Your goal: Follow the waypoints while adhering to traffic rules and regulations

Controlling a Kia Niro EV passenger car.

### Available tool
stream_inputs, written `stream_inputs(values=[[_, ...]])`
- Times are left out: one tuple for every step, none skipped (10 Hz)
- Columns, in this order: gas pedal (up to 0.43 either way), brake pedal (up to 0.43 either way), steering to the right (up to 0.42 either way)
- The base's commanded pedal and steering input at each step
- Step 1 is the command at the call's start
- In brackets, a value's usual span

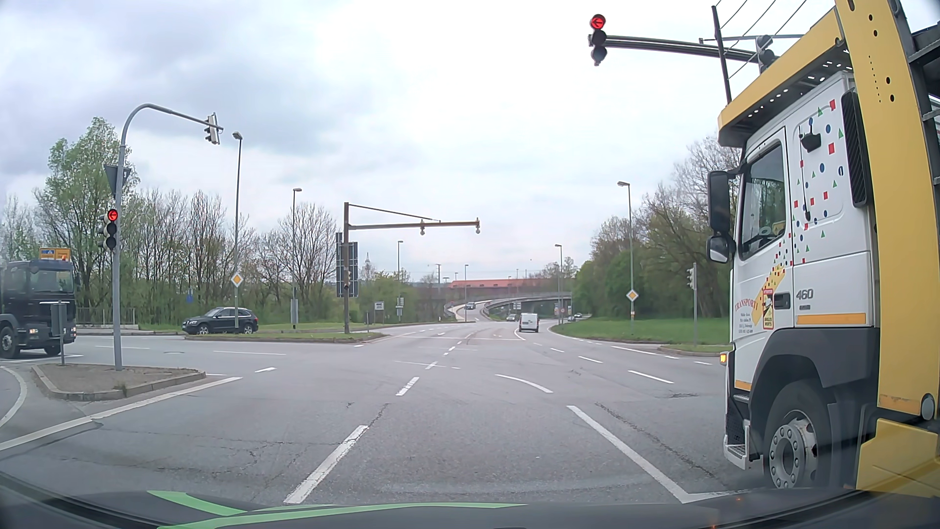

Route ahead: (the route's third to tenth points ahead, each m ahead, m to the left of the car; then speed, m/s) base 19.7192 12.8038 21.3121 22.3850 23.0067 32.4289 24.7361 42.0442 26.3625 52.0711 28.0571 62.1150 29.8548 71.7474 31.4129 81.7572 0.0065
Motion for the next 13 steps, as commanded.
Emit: stream_inputs(values=[[0.0,0.079,0.008],[0.0,0.079,0.007],[0.0,0.079,0.008],[0.0,0.079,0.007],[0.0,0.079,0.008],[0.0,0.079,0.008],[0.0,0.073,0.007],[0.0,0.073,0.008],[0.0,0.067,0.008],[0.0,0.067,0.007],[0.0,0.061,0.008],[0.0,0.061,0.008],[0.0,0.061,0.008]])
